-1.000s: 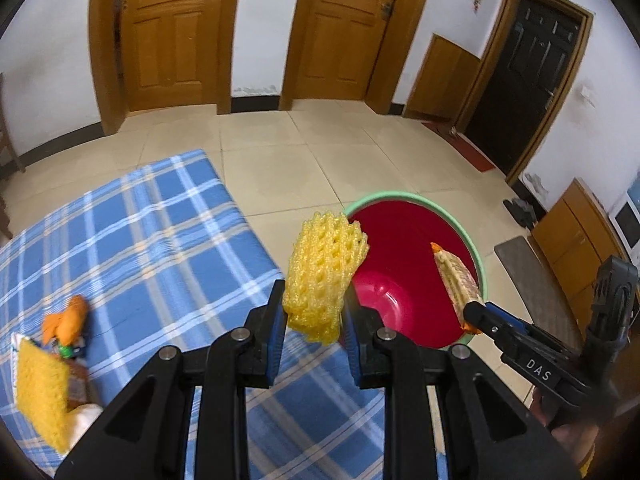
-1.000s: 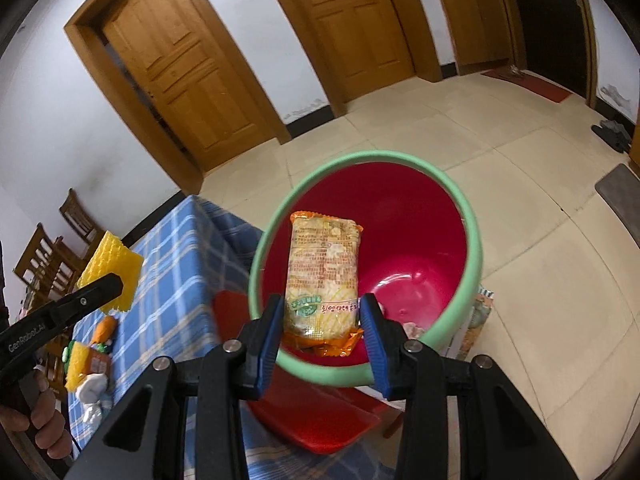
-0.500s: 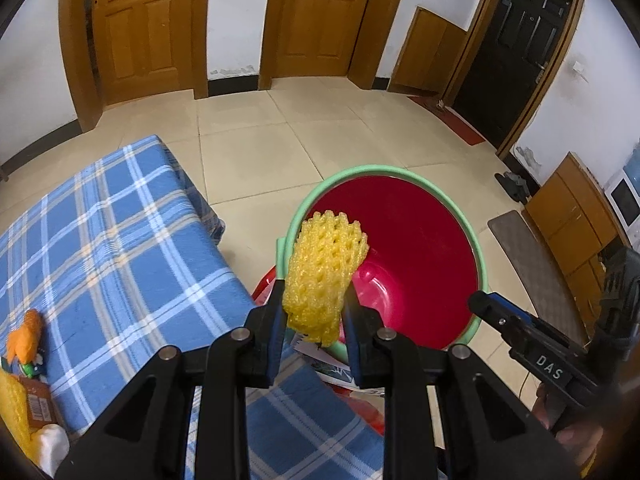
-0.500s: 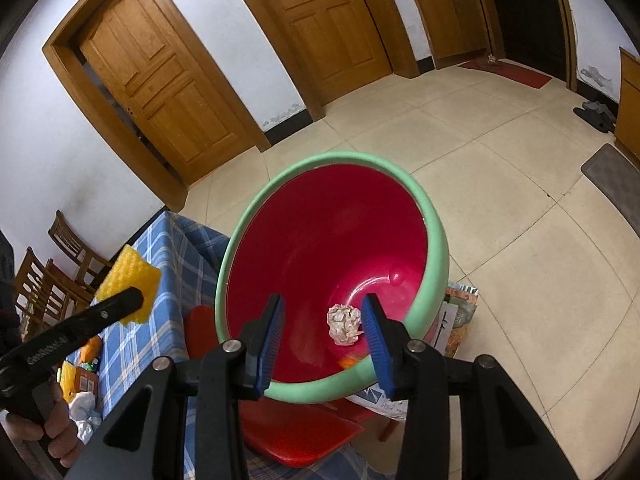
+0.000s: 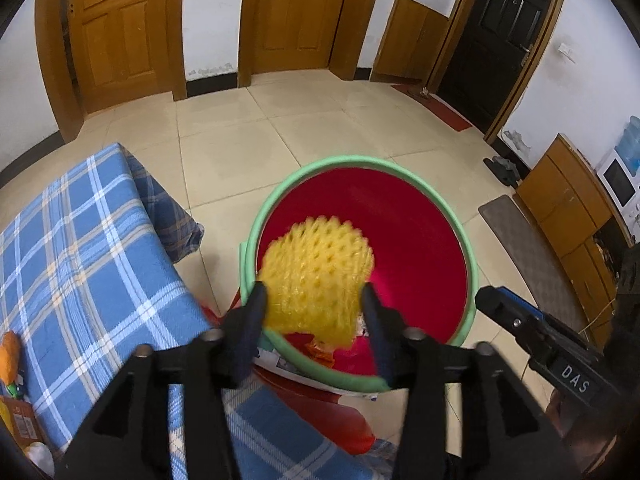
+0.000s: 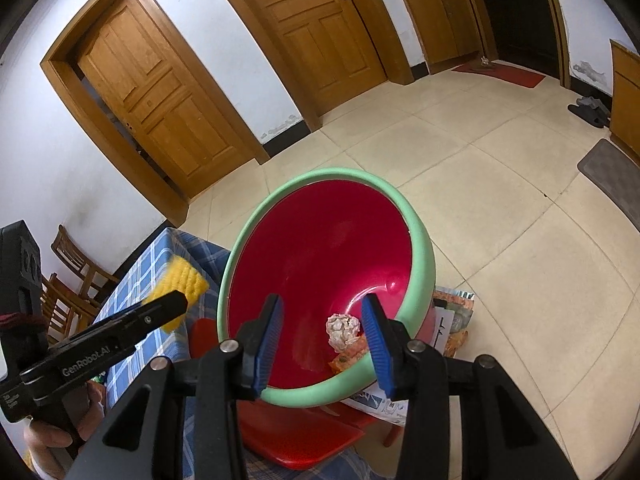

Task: Collect trash
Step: 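Open the left gripper to drop the foam net into the bucket, then move both tools back over the table toward the white tissue box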

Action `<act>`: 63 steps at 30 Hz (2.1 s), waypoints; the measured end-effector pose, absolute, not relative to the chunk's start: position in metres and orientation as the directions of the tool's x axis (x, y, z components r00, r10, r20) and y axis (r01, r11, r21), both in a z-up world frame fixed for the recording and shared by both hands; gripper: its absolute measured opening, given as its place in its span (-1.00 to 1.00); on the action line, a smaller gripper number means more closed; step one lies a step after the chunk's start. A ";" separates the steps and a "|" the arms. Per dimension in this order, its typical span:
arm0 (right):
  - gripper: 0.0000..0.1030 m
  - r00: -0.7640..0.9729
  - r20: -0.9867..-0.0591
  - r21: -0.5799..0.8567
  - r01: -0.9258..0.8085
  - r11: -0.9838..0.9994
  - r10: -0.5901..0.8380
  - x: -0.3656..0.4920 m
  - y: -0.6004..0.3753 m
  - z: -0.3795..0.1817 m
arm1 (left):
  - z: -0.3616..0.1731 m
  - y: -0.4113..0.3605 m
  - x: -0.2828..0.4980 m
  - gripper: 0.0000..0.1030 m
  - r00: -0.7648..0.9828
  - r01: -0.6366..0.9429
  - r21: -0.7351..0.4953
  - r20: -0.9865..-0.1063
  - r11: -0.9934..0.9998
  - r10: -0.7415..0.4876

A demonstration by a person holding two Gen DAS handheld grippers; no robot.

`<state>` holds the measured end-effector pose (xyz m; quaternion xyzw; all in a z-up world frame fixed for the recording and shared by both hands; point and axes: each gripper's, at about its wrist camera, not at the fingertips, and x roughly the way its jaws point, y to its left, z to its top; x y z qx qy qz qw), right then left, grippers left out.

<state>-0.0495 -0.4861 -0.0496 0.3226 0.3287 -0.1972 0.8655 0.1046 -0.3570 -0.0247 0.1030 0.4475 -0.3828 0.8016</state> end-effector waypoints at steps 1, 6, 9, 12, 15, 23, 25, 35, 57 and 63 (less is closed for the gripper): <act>-0.12 0.706 -0.696 0.429 0.554 0.713 -0.129 -0.048 -0.487 -0.050 | -0.024 -0.357 0.106 0.04 0.309 0.707 -0.178 -0.792 0.684 -0.526; -0.07 0.708 -0.694 0.430 0.554 0.713 -0.130 -0.049 -0.487 -0.049 | -0.021 -0.354 0.107 0.11 0.329 0.699 -0.166 -0.789 0.695 -0.519; -0.03 0.709 -0.694 0.430 0.551 0.715 -0.129 -0.049 -0.485 -0.049 | -0.020 -0.349 0.107 0.11 0.332 0.694 -0.169 -0.788 0.700 -0.519; 0.03 0.711 -0.691 0.430 0.547 0.718 -0.128 -0.049 -0.483 -0.047 | -0.017 -0.344 0.105 0.11 0.335 0.687 -0.174 -0.786 0.705 -0.520; 0.16 0.715 -0.687 0.431 0.543 0.721 -0.128 -0.050 -0.481 -0.045 | -0.013 -0.336 0.106 0.11 0.340 0.678 -0.183 -0.780 0.712 -0.525; 0.54 0.727 -0.677 0.441 0.523 0.729 -0.112 -0.051 -0.473 -0.038 | -0.005 -0.302 0.102 0.11 0.363 0.627 -0.203 -0.778 0.752 -0.513; 0.56 0.731 -0.675 0.443 0.514 0.734 -0.104 -0.051 -0.471 -0.036 | -0.003 -0.293 0.102 0.14 0.374 0.612 -0.202 -0.778 0.764 -0.505; 0.64 0.740 -0.668 0.440 0.471 0.765 -0.072 -0.042 -0.453 -0.025 | 0.014 -0.229 0.104 0.21 0.462 0.512 -0.192 -0.760 0.837 -0.457; 0.66 0.724 -0.690 0.400 0.380 0.834 0.001 -0.017 -0.387 -0.014 | 0.017 -0.057 0.125 0.23 0.622 0.193 -0.205 -0.731 0.960 -0.281; 0.66 0.696 -0.718 0.382 0.370 0.847 0.019 -0.009 -0.374 -0.022 | 0.003 -0.013 0.134 0.23 0.629 0.095 -0.212 -0.744 0.973 -0.224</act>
